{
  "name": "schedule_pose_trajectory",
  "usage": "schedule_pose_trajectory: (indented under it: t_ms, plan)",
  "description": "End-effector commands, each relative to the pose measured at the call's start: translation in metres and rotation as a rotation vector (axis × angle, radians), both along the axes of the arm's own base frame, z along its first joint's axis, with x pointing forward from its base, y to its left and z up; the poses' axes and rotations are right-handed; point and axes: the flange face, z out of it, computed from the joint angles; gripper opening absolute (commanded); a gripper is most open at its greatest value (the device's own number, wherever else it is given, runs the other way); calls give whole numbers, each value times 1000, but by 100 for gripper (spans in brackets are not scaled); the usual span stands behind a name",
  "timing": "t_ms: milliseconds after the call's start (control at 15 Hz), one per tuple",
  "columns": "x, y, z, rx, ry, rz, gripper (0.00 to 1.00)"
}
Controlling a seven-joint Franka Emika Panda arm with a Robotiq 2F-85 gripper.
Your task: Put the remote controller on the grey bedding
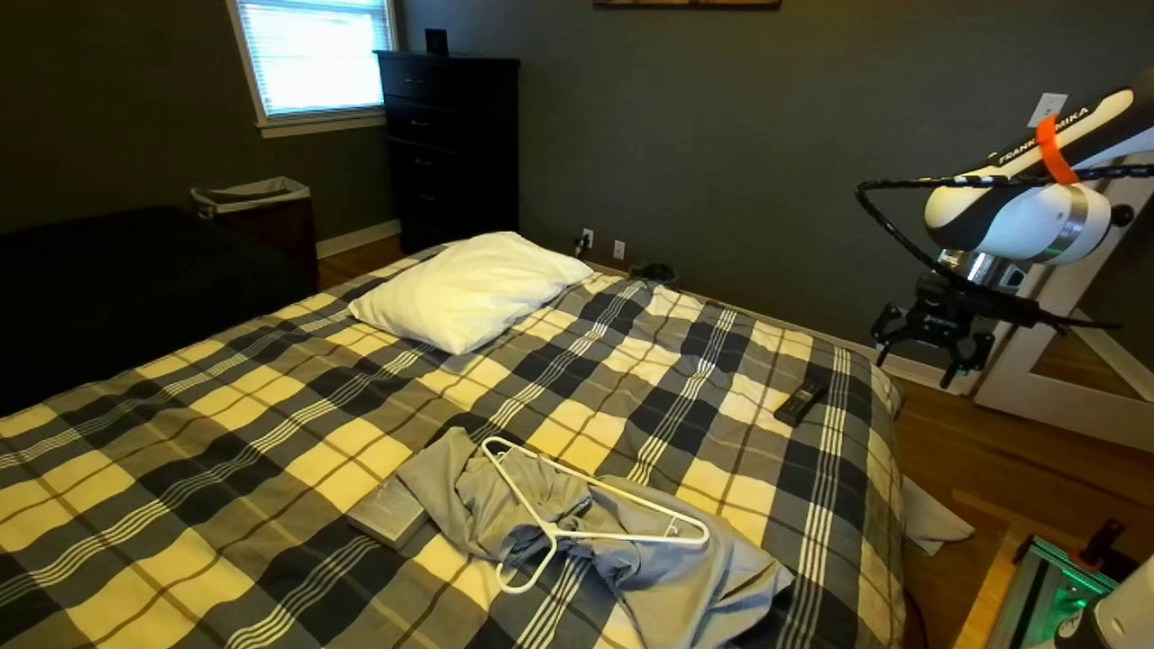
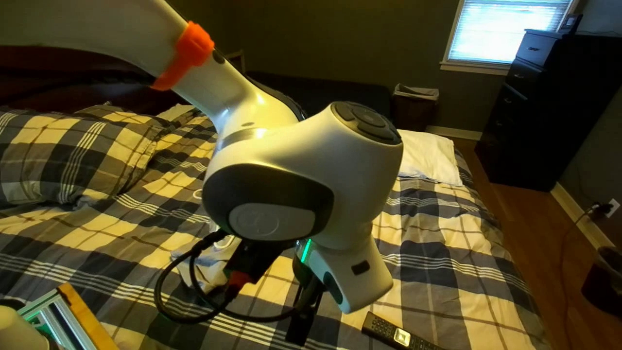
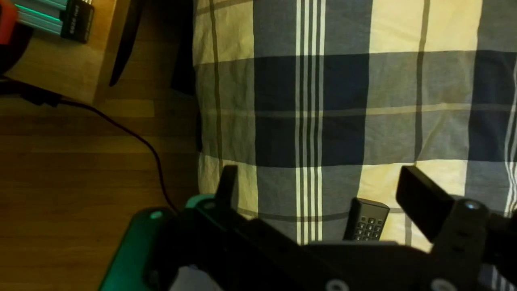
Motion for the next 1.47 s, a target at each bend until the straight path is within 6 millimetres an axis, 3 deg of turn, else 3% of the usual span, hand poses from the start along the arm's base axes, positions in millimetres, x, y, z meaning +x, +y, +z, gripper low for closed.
schedule_pose_trajectory:
  t_ms: [0, 133, 400, 733, 1067, 1400]
  plan:
    - [1, 0, 1, 0, -1, 2, 100]
    - [1, 4, 7, -4, -14, 7, 100]
    - [24, -25, -10, -189, -158, -183, 100]
    - [44, -73, -66, -370, -185, -249, 100]
    - [75, -122, -114, -192, -101, -297, 100]
    - [92, -172, -119, -66, -83, -379, 100]
